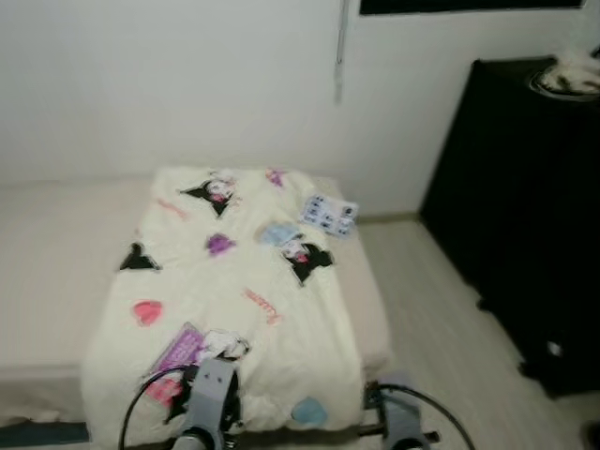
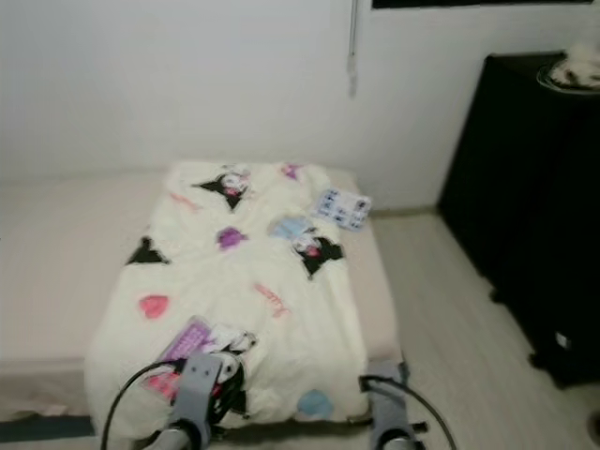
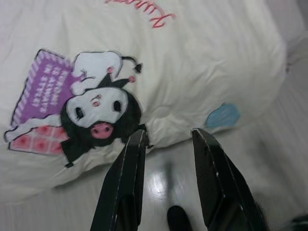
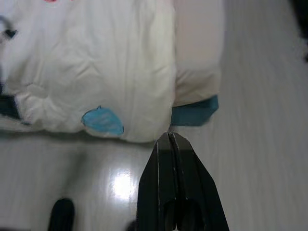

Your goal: Clean up the room

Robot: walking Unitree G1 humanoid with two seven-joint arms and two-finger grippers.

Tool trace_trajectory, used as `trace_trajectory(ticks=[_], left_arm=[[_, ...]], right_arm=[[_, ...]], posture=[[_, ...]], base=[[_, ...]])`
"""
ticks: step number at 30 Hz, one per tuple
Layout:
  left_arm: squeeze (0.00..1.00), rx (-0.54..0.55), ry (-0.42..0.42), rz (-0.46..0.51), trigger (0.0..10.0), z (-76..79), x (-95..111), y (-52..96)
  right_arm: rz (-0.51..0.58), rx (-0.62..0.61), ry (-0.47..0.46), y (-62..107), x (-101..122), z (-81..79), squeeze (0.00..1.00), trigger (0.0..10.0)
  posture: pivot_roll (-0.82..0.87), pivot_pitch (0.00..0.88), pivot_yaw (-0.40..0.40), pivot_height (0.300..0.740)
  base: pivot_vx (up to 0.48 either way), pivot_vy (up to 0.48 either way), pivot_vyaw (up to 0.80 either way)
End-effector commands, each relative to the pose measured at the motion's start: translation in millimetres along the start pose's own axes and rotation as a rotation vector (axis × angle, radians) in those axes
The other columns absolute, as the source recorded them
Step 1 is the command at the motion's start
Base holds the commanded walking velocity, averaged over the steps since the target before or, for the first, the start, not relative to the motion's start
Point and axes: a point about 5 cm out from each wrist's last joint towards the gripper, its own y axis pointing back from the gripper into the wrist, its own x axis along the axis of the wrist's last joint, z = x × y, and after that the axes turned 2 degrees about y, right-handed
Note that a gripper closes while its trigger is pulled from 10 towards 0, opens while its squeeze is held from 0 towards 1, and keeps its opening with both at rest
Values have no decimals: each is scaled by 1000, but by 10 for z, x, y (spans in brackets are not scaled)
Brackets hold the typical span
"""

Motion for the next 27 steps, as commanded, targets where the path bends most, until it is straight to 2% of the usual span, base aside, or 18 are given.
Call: trace_trajectory(ticks=[1,27], left_arm=[[0,0,0,-28,10000,-2,-68,31],[0,-9,-2,-31,10000,18,-76,32]], right_arm=[[-21,-10,-4,20,-53,32,0,10000],[-21,-9,-3,22,-55,34,0,10000]], posture=[[-34,123,42,740],[-37,117,43,740]], base=[[0,-401,0],[0,-396,0]])
